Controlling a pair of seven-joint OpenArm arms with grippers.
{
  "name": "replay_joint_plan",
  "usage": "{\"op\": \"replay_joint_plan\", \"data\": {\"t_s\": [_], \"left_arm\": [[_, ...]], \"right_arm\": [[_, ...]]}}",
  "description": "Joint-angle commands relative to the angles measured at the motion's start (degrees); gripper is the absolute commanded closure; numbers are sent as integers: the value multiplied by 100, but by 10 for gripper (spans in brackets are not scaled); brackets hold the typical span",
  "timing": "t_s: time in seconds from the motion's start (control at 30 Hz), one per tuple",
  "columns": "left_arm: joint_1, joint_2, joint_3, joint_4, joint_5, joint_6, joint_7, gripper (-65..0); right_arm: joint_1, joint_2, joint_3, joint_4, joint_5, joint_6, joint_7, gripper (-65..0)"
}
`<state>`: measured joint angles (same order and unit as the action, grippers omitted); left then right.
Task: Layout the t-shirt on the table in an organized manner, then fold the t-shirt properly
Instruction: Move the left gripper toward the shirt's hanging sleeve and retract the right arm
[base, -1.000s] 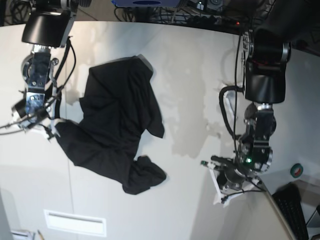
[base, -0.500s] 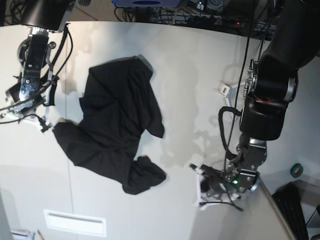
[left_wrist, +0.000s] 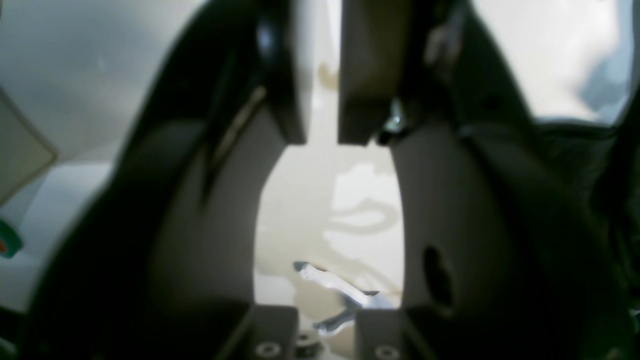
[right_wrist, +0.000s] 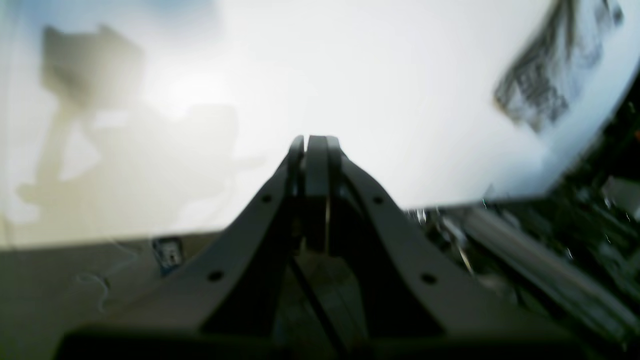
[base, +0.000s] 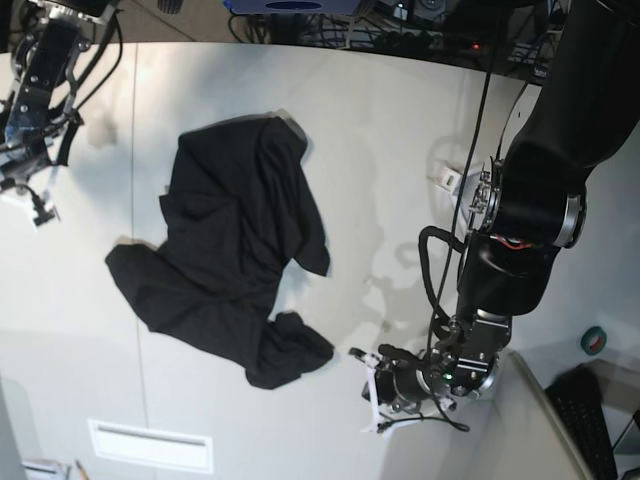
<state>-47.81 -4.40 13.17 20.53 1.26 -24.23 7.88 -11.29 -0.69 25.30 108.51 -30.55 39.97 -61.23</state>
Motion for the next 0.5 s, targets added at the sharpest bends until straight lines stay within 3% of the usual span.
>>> {"op": "replay_joint_plan", "data": {"t_s": [0.0, 0.1, 0.2, 0.33, 0.4, 0.47], "left_arm": [[-252, 84, -20, -10, -7, 45, -168, -53], [-225, 146, -29, -159, -51, 124, -212, -53], [-120, 172, -20, -185, -51, 713, -441, -53], [-85, 260, -20, -388, -51, 915, -819, -53], [-58, 260, -20, -511, -51, 1276, -1047, -51], [47, 278, 15, -616, -42, 1407, -1241, -51]], "right_arm": [[-54, 29, 6, 213, -9, 3, 35, 0], [-264, 12, 24, 477, 0, 3, 35, 0], [-352, 3, 33, 547, -9, 3, 35, 0], [-519, 3, 33, 661, -18, 3, 27, 0], [-625, 3, 41, 696, -18, 3, 27, 0], [-722, 12, 41, 732, -27, 3, 27, 0]]}}
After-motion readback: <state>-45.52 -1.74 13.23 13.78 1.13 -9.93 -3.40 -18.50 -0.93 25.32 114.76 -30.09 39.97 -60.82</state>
